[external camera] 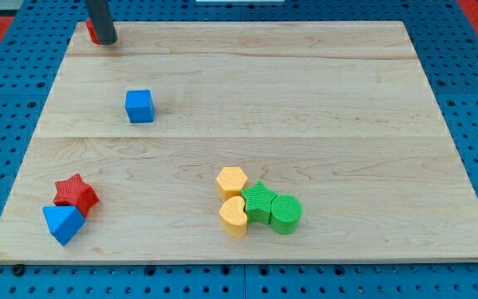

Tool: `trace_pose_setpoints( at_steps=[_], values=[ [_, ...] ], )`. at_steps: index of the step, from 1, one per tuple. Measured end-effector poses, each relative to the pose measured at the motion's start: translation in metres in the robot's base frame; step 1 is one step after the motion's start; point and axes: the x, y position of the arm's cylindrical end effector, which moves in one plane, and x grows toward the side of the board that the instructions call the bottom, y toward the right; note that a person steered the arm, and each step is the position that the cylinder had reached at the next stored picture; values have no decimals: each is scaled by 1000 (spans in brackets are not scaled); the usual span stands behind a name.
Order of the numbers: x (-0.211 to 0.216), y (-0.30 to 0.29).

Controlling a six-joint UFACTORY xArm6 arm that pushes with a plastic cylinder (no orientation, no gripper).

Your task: Touch the bottom of blue cube

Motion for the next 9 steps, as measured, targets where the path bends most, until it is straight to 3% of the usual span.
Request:
trace_pose_setpoints(
  at_steps=[4,5,7,9],
  values=[
    [-6,-10],
    [31,-11],
    [153,6],
    [170,83]
  ],
)
